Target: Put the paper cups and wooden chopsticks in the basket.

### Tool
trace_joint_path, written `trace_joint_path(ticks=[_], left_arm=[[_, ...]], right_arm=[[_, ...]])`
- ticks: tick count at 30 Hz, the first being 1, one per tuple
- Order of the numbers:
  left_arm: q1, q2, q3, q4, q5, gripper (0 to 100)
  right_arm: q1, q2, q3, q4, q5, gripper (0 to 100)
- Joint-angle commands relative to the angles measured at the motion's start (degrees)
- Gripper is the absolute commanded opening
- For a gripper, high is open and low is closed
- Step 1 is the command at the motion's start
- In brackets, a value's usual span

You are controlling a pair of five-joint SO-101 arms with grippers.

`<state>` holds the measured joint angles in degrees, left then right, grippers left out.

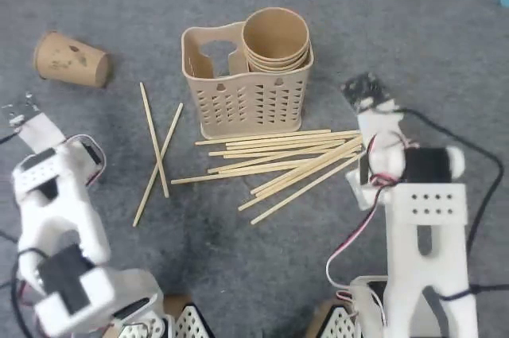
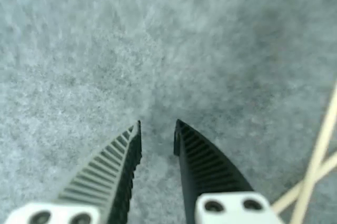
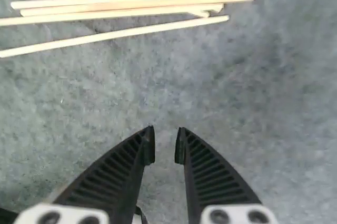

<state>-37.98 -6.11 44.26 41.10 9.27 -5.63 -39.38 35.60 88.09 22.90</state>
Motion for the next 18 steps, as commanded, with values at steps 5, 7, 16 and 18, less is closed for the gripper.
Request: trace_joint_path(ticks=[5, 7, 16, 18], left_arm=[[1.6, -4.6, 0.9, -1.5, -1.1, 10], [1.6, -4.7, 1.1, -1.4, -2.1, 10], [1.7, -4.8, 1.2, -1.3, -3.5, 10], [1.6, -4.7, 1.2, -1.3, -3.4, 10]], right_arm=[[4.4, -3.8, 12.7, -13.2, -0.2, 7.5], [5.1, -3.8, 18.8, -17.4, -0.6, 7.5], [5.8, -5.1, 36.5, -33.5, -0.5, 7.5], [7.3, -6.0, 37.0, -32.8, -0.6, 7.5]])
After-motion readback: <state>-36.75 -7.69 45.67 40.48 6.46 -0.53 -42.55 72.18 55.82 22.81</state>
